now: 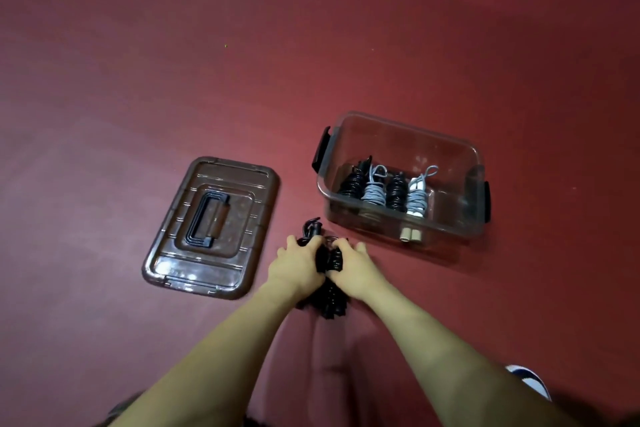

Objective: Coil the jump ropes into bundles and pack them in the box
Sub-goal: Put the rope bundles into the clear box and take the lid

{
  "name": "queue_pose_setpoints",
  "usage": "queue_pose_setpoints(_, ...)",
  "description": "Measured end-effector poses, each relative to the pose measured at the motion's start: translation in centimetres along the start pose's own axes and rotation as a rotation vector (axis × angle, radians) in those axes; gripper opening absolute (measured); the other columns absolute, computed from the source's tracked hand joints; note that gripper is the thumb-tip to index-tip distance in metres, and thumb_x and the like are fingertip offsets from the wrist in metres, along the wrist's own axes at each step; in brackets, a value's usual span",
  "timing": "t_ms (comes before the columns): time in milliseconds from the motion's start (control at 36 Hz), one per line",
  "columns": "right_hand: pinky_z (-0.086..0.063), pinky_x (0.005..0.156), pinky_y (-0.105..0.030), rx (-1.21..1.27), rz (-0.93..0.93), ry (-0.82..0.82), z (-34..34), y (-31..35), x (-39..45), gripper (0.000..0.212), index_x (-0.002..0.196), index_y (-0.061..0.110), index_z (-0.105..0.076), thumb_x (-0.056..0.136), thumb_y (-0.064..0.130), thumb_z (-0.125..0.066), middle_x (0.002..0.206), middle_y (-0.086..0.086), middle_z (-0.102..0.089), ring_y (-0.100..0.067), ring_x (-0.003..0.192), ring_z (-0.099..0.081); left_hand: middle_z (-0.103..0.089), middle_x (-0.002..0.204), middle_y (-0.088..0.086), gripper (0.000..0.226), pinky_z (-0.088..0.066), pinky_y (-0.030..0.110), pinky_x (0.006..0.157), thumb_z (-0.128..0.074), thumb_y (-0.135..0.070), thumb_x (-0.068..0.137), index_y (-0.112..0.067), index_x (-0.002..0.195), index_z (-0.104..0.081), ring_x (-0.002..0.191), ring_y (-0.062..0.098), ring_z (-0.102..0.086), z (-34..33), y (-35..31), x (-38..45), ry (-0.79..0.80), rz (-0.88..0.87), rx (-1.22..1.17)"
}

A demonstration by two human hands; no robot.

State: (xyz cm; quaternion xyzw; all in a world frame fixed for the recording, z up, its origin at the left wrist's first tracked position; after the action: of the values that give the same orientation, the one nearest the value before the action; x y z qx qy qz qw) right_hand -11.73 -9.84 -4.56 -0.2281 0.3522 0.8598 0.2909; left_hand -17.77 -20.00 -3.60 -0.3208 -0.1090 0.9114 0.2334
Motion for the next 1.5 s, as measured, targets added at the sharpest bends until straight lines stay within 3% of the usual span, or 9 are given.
queue_pose_setpoints(194,-0.045,0.095,-0.037,0.062,0.032,-0.066,-0.6,0.5,0.0,0.037,0.116,0.022,-0.050,0.082,0.009,-0.058,0.109,-0.010,-0.040,-0.036,0.101,-0.057,-0.036,0.112,0.009,0.044,-0.046,0.041,0.079,-0.054,-0.024,0.086,-0.029,0.128,-0.043,0.099,0.039,-0.054,0.4,0.7,-0.2,-0.072,0.018,-0.076)
queue_pose_setpoints(361,-0.046,0.094,-0.036,0.063,0.098,-0.121,0.5,0.9,-1.1,0.043,0.116,0.023,-0.053,0.077,0.004,-0.056,0.110,-0.009,-0.042,-0.032,0.102,-0.056,-0.037,0.111,0.009,0.045,-0.047,0.038,0.069,-0.058,-0.023,0.084,-0.024,0.127,-0.046,0.085,0.038,-0.057,1.5,0.2,-1.4,-0.153,-0.039,-0.036)
queue_pose_setpoints(611,-0.043,0.093,-0.031,0.096,0.220,-0.184,3.9,2.9,-4.8,0.045,0.120,0.023,-0.054,0.079,0.007,-0.062,0.108,-0.004,-0.039,-0.022,0.101,-0.051,-0.037,0.113,0.011,0.046,-0.052,0.039,0.072,-0.062,-0.018,0.083,-0.016,0.126,-0.048,0.083,0.037,-0.059,4.9,-1.5,-4.7,-0.249,-0.118,-0.102)
queue_pose_setpoints(722,-0.037,0.085,-0.021,0.104,0.285,-0.234,6.0,4.2,-7.0,0.046,0.122,0.022,-0.055,0.079,0.010,-0.064,0.108,-0.003,-0.040,-0.016,0.096,-0.046,-0.036,0.112,0.010,0.047,-0.052,0.041,0.072,-0.064,-0.019,0.082,-0.017,0.126,-0.047,0.084,0.037,-0.059,7.1,-2.3,-6.7,-0.324,-0.163,-0.085)
queue_pose_setpoints(917,-0.038,0.083,-0.020,0.147,0.382,-0.361,10.3,5.9,-10.2,0.045,0.124,0.025,-0.054,0.082,0.013,-0.064,0.110,0.001,-0.042,-0.011,0.093,-0.045,-0.034,0.109,0.010,0.052,-0.051,0.042,0.065,-0.063,-0.019,0.083,-0.020,0.132,-0.045,0.080,0.035,-0.053,11.6,-5.2,-9.2,-0.457,-0.267,-0.035)
queue_pose_setpoints(1056,-0.029,0.079,-0.010,0.166,0.410,-0.447,14.2,6.1,-10.6,0.043,0.123,0.023,-0.056,0.083,0.010,-0.064,0.110,-0.001,-0.044,-0.011,0.095,-0.046,-0.028,0.103,0.005,0.049,-0.047,0.039,0.061,-0.063,-0.018,0.083,-0.022,0.129,-0.045,0.073,0.028,-0.045,14.4,-7.9,-8.6,-0.518,-0.341,-0.031)
queue_pose_setpoints(1306,-0.035,0.081,-0.020,0.200,0.364,-0.566,19.9,4.1,-5.3,0.043,0.119,0.027,-0.060,0.079,0.012,-0.066,0.110,0.000,-0.048,-0.013,0.097,-0.049,-0.030,0.102,0.002,0.048,-0.051,0.042,0.068,-0.065,-0.019,0.082,-0.023,0.127,-0.048,0.078,0.033,-0.054,16.8,-12.3,-1.7,-0.500,-0.431,-0.091)
queue_pose_setpoints(1500,-0.037,0.077,-0.024,0.226,0.240,-0.532,20.2,1.1,1.5,0.042,0.120,0.029,-0.059,0.081,0.018,-0.067,0.106,0.001,-0.047,-0.011,0.093,-0.048,-0.036,0.109,0.007,0.052,-0.051,0.040,0.072,-0.066,-0.021,0.081,-0.024,0.130,-0.048,0.085,0.033,-0.056,15.5,-13.9,6.3,-0.351,-0.433,-0.044)
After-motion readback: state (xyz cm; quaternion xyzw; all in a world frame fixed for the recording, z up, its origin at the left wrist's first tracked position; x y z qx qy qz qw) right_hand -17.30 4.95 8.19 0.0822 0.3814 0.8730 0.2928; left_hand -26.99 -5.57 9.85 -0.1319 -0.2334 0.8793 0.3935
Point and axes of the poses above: each hand's wrist, its own x-axis towards the middle knuckle, its own z-axis out of the back of the hand, y = z × x, the point moved 5 cm from there along x, towards the middle knuckle
